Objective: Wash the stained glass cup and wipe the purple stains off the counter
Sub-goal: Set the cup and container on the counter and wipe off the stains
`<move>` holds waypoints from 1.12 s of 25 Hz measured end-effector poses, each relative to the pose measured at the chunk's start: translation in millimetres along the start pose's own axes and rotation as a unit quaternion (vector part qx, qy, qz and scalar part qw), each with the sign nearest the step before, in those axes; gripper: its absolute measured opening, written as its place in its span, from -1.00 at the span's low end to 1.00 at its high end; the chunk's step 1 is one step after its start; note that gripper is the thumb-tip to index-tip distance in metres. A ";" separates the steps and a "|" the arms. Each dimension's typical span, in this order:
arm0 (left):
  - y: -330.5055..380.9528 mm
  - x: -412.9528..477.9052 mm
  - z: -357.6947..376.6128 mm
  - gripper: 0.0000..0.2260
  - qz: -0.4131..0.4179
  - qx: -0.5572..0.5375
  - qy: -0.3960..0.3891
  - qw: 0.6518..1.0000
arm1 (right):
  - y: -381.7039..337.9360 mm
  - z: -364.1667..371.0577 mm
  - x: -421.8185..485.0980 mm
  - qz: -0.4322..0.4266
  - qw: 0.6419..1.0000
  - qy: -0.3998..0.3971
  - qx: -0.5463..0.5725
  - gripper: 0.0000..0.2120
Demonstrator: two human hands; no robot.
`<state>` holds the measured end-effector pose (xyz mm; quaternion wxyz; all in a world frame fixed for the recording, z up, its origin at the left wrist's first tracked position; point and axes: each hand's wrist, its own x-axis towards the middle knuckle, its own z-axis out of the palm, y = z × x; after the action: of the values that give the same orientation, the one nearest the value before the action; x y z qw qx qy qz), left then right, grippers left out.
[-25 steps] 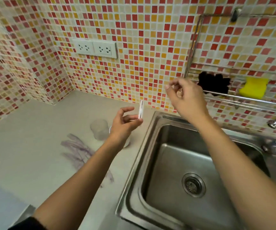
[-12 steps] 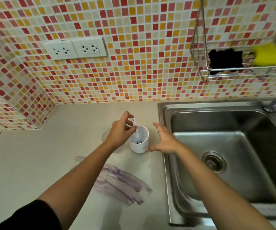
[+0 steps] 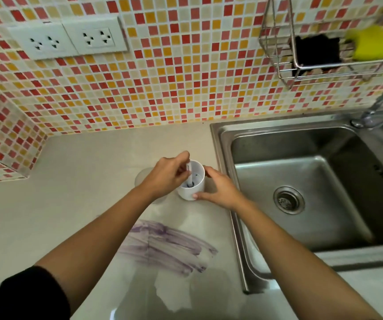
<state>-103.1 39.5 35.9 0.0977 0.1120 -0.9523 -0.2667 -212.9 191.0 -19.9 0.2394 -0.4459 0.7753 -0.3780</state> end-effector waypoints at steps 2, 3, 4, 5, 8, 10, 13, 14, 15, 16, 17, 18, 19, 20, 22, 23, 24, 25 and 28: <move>-1.4 0.3 -1.5 -0.85 0.005 0.004 -0.015 1.000 | 0.1 1.1 0.3 -0.003 1.000 0.001 0.003 -0.23; -1.6 0.6 -2.4 -0.85 0.008 0.003 -0.021 1.000 | 0.2 1.3 0.2 -0.001 1.000 0.001 0.005 -0.24; -1.5 0.9 -3.2 -0.86 0.014 0.004 -0.026 1.000 | 0.7 1.3 -0.2 0.002 1.000 0.000 0.007 -0.24; -1.2 1.2 -4.1 -0.87 0.023 0.007 -0.028 0.999 | 1.4 1.0 -0.5 0.006 1.000 -0.001 0.010 -0.25; -1.5 1.5 -5.5 -0.87 0.043 0.018 -0.028 0.998 | 2.1 0.4 -0.5 0.012 1.000 -0.009 0.004 -0.26; -2.5 1.3 -5.5 -0.87 0.038 0.014 -0.021 0.999 | 2.0 0.3 0.5 0.014 1.000 -0.014 0.004 -0.27; -3.2 1.0 -4.7 -0.89 0.023 0.011 -0.015 1.000 | 2.4 -0.1 1.3 0.018 1.000 -0.018 0.010 -0.27; -2.6 0.5 -4.4 -0.89 0.017 0.008 -0.017 1.000 | 2.8 -0.1 1.3 0.020 1.000 -0.019 0.011 -0.27; -1.9 0.2 -4.6 -0.89 0.014 0.006 -0.023 1.000 | 3.3 0.1 1.3 0.022 1.000 -0.018 0.012 -0.27; -1.2 0.4 -5.4 -0.89 0.013 0.007 -0.032 0.999 | 3.8 0.8 1.2 0.022 1.000 -0.016 0.013 -0.27; -0.3 0.8 -6.8 -0.89 0.013 0.013 -0.044 0.999 | 4.5 1.7 1.2 0.022 1.000 -0.014 0.014 -0.27; 1.2 1.5 -8.6 -0.90 0.018 0.031 -0.054 0.998 | 5.1 2.5 1.2 0.022 1.000 -0.012 0.015 -0.27; 3.0 2.2 -10.4 -0.92 0.032 0.057 -0.059 0.996 | 5.8 3.0 1.3 0.024 1.000 -0.012 0.014 -0.27; 4.8 3.1 -12.1 -0.93 0.052 0.085 -0.058 0.993 | 6.7 3.3 1.5 0.025 1.000 -0.012 0.013 -0.27; 9.1 3.3 -13.4 -0.91 0.080 0.131 -0.061 0.986 | 8.1 3.7 2.2 0.032 0.999 -0.014 0.013 -0.27; 11.8 3.3 -12.6 -0.89 0.079 0.144 -0.065 0.984 | 8.5 3.3 2.3 0.034 0.999 -0.016 0.015 -0.27; 14.2 3.8 -11.7 -0.88 0.070 0.152 -0.071 0.983 | 8.8 3.1 2.5 0.036 0.999 -0.019 0.017 -0.27; 17.2 5.0 -12.2 -0.86 0.057 0.159 -0.080 0.982 | 9.0 2.4 3.0 0.038 0.999 -0.020 0.021 -0.27; 18.0 1.4 -24.3 -0.78 0.025 0.122 -0.060 0.990 | 9.1 1.5 2.9 0.038 0.999 -0.024 0.028 -0.26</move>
<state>-101.4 42.3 66.0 0.0328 0.0833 -0.9842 -0.1527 -217.9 190.8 -28.2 0.2851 -0.4178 0.7747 -0.3795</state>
